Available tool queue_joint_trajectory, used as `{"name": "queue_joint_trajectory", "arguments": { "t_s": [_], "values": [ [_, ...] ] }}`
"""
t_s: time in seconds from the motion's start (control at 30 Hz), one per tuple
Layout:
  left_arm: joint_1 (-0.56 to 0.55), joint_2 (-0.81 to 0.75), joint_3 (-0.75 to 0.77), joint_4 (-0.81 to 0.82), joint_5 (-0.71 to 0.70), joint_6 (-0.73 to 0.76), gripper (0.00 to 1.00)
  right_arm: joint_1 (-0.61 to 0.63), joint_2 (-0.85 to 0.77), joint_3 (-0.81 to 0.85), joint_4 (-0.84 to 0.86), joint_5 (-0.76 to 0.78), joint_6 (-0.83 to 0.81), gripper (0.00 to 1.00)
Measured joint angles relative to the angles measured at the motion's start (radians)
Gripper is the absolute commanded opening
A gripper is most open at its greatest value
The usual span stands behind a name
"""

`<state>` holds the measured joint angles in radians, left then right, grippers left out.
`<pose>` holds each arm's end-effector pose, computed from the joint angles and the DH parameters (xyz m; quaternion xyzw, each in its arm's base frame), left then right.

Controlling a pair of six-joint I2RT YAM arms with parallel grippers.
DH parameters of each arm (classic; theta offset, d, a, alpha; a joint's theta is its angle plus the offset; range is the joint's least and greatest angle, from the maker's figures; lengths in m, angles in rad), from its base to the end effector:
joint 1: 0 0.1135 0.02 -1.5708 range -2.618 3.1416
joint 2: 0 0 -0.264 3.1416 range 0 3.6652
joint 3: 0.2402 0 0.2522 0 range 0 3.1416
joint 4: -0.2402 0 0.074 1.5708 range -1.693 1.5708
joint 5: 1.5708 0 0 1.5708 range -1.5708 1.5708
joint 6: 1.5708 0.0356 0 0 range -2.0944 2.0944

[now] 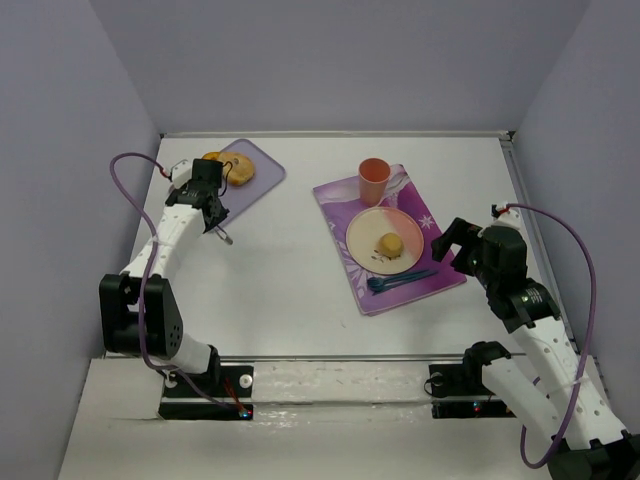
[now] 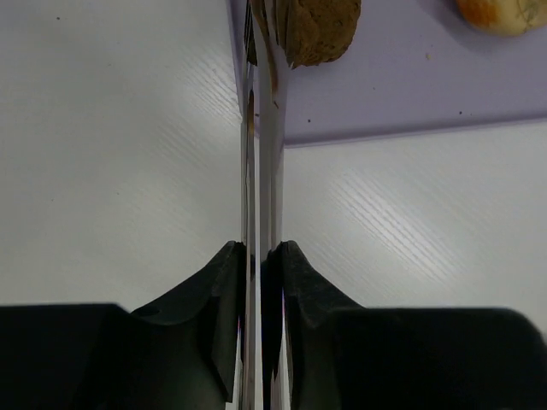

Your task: Place the bread

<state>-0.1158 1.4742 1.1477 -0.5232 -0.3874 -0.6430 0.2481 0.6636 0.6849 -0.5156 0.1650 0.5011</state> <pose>0.3159 -0.0232 0.2742 -0.3048 0.8688 0.0391 0.3883 0.1485 0.0316 0.2895 0.1499 0.8435 0.1211 0.5014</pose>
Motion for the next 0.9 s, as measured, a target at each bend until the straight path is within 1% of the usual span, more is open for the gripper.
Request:
{"name": "queue_joint_trajectory", "arguments": {
  "t_s": [0.03, 0.1, 0.13, 0.37, 0.6, 0.7, 0.77, 0.83, 0.9],
  "values": [
    [0.000, 0.000, 0.000, 0.002, 0.004, 0.000, 0.20, 0.000, 0.000, 0.000, 0.000, 0.000, 0.000, 1.00],
    [0.000, 0.000, 0.000, 0.003, 0.011, 0.003, 0.08, 0.000, 0.000, 0.000, 0.000, 0.000, 0.000, 1.00],
    [0.000, -0.002, 0.000, 0.005, 0.013, 0.005, 0.06, 0.000, -0.001, 0.000, 0.000, 0.000, 0.000, 1.00],
    [0.000, -0.064, -0.001, 0.005, 0.049, 0.011, 0.06, 0.000, -0.003, 0.000, 0.000, 0.000, 0.000, 1.00],
    [-0.005, -0.256, -0.041, 0.045, 0.134, 0.023, 0.06, 0.000, -0.003, 0.000, 0.000, 0.000, 0.000, 1.00],
    [-0.047, -0.341, -0.083, 0.069, 0.167, 0.026, 0.06, 0.000, -0.005, 0.000, 0.000, 0.000, 0.000, 1.00],
    [-0.111, -0.381, -0.106, 0.072, 0.183, 0.029, 0.06, 0.000, -0.005, 0.000, 0.000, 0.000, 0.000, 1.00],
    [-0.195, -0.402, -0.120, 0.075, 0.204, 0.033, 0.06, 0.000, -0.008, 0.000, 0.000, 0.000, 0.000, 1.00],
    [-0.306, -0.410, -0.131, 0.080, 0.220, 0.039, 0.06, 0.000, -0.010, 0.000, 0.000, 0.000, 0.000, 1.00]
  ]
}}
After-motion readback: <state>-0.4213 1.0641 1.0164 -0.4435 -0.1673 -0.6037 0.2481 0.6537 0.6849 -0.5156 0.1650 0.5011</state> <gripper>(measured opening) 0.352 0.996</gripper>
